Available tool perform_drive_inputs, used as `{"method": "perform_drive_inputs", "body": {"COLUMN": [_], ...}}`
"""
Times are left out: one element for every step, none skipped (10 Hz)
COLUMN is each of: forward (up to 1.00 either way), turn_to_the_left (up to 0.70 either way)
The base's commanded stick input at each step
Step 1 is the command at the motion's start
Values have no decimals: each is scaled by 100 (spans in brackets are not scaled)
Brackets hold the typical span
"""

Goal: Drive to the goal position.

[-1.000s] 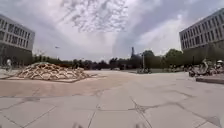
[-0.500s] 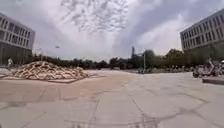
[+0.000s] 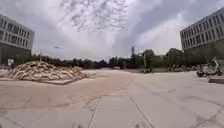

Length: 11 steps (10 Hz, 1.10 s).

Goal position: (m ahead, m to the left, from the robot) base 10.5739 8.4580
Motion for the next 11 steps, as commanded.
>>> {"method": "perform_drive_inputs", "body": {"forward": [70, 70, 70, 70, 70, 70, 70, 70, 70, 70, 70], "turn_to_the_left": [12, 14, 14, 12, 7, 1, 0, 0, 0, 0, 1]}}
